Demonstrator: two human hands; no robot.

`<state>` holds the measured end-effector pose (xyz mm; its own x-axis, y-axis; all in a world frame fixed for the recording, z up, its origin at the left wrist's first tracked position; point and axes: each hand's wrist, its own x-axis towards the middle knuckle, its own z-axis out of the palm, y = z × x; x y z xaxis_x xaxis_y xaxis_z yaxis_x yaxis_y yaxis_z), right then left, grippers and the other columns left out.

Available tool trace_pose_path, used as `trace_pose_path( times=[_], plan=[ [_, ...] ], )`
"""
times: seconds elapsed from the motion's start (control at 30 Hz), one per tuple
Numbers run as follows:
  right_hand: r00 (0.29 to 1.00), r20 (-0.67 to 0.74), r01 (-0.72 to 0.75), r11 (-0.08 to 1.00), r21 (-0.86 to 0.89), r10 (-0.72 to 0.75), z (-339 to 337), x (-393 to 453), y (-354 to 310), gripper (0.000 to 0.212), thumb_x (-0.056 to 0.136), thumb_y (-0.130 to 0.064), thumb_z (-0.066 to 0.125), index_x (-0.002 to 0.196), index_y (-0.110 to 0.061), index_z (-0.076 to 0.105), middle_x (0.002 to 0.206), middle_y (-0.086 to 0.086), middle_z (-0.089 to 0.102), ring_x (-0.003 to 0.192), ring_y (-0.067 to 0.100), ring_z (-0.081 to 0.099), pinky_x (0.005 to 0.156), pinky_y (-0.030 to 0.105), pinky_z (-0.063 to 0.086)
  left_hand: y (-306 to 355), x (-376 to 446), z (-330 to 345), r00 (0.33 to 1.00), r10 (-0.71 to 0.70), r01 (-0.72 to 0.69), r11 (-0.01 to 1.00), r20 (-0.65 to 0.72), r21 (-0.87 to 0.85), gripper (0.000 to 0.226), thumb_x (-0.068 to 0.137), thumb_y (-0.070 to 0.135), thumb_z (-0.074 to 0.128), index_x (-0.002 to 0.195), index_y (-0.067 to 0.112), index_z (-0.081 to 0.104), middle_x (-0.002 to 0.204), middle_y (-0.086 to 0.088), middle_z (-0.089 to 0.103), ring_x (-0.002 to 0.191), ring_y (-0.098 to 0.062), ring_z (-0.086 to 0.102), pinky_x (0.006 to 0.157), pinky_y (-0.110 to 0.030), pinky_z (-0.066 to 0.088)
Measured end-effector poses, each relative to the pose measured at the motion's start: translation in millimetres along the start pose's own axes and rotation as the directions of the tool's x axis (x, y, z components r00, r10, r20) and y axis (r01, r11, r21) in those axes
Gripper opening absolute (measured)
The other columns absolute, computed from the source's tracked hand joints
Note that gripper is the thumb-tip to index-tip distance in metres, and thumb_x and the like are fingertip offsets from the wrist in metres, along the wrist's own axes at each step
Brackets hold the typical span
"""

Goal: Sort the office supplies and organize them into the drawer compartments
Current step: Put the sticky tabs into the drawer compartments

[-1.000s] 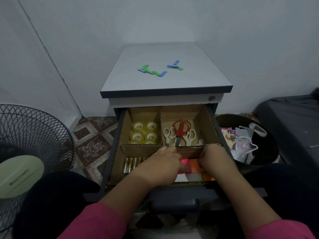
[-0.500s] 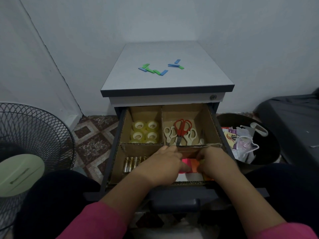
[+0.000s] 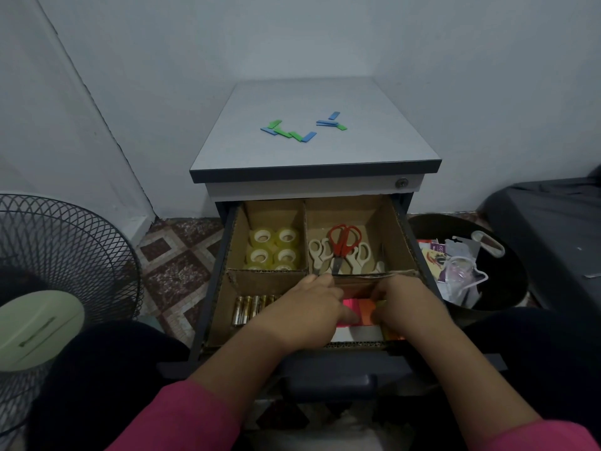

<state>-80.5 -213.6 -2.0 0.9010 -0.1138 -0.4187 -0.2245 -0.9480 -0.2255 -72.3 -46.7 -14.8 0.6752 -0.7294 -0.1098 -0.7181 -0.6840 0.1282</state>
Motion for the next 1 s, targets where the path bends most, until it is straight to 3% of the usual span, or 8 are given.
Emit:
trace_pose_path(
  times=[0.17,0.3,0.5,0.6,0.7,0.77,0.93,1.0],
  plan=[
    [0.974,-0.226,-0.005,0.992,-0.125,-0.023,5.3,-7.2,7.3,0.012,0.088,-0.008,0.05,0.084,-0.015,0.059,0.089,0.001,0.062,0.086,0.02,0.063,0.072,0.03,0.053,1.1,-1.4,-2.1,1.0,0.0,0.0,1.0,0.0,0.002,0.051,0.094,0.009,0.044,0.134,0.04,0.051,0.109,0.003,0.054,0.104,-0.019,0.036,0.093,-0.033,0.03],
    [0.984,-0.178,-0.025,0.987,-0.157,-0.004,9.2,-12.0,4.0,0.017,0.093,-0.01,0.045,0.097,-0.013,0.061,0.1,0.003,0.063,0.097,0.021,0.063,0.076,0.029,0.048,1.7,-1.4,-2.8,1.0,-0.006,0.006,1.0,0.014,-0.006,0.051,0.094,0.009,0.045,0.135,0.04,0.05,0.109,0.003,0.054,0.104,-0.019,0.036,0.092,-0.032,0.028],
    [0.986,-0.164,-0.041,0.989,-0.144,0.017,8.9,-11.0,3.5,0.02,0.093,-0.009,0.043,0.101,-0.012,0.062,0.105,0.005,0.063,0.101,0.023,0.062,0.077,0.03,0.048,1.8,-2.3,-4.0,1.0,-0.008,0.008,1.0,0.009,-0.014,0.05,0.094,0.01,0.045,0.134,0.039,0.05,0.111,0.003,0.054,0.104,-0.018,0.035,0.094,-0.032,0.028],
    [0.985,-0.169,-0.057,0.989,-0.14,0.032,6.0,-12.0,4.2,0.015,0.092,-0.009,0.045,0.093,-0.012,0.06,0.092,0.003,0.059,0.096,0.022,0.062,0.075,0.03,0.048,1.6,-2.8,-3.6,1.0,-0.007,0.007,1.0,0.005,-0.018,0.05,0.094,0.009,0.045,0.134,0.039,0.051,0.109,0.003,0.054,0.104,-0.018,0.035,0.094,-0.032,0.028],
    [0.979,-0.194,-0.085,0.992,-0.094,0.066,1.1,-8.2,7.2,0.018,0.088,-0.007,0.048,0.071,-0.015,0.05,0.072,-0.001,0.049,0.077,0.021,0.058,0.067,0.03,0.048,1.3,-2.5,-3.1,1.0,-0.007,0.007,1.0,0.009,-0.021,0.05,0.094,0.009,0.045,0.133,0.039,0.052,0.108,0.003,0.054,0.103,-0.018,0.035,0.095,-0.033,0.03],
    [0.978,-0.196,-0.088,0.995,-0.041,0.078,-1.6,-5.1,8.9,0.014,0.084,-0.006,0.049,0.073,-0.012,0.055,0.07,0.002,0.052,0.072,0.021,0.058,0.063,0.029,0.048,1.2,-1.9,-2.8,1.0,-0.009,0.009,1.0,0.01,-0.024,0.051,0.094,0.008,0.045,0.133,0.039,0.052,0.106,0.004,0.054,0.104,-0.018,0.036,0.096,-0.033,0.03],
    [0.984,-0.175,-0.063,0.992,-0.105,0.044,4.5,-7.5,7.3,0.011,0.086,-0.009,0.051,0.079,-0.014,0.056,0.075,0.0,0.052,0.077,0.02,0.058,0.067,0.029,0.049,1.9,-1.4,-3.4,1.0,-0.009,0.01,1.0,0.02,-0.021,0.05,0.094,0.009,0.046,0.134,0.039,0.051,0.108,0.003,0.054,0.105,-0.018,0.035,0.095,-0.033,0.029],
    [0.986,-0.161,-0.065,0.988,-0.142,0.041,7.6,-8.5,5.0,0.011,0.09,-0.01,0.049,0.084,-0.014,0.057,0.09,0.003,0.06,0.089,0.021,0.062,0.073,0.03,0.049,2.0,-1.5,-3.1,1.0,-0.01,0.011,1.0,0.02,-0.021,0.05,0.094,0.009,0.046,0.134,0.039,0.051,0.108,0.003,0.054,0.105,-0.018,0.035,0.095,-0.033,0.029]
  ],
)
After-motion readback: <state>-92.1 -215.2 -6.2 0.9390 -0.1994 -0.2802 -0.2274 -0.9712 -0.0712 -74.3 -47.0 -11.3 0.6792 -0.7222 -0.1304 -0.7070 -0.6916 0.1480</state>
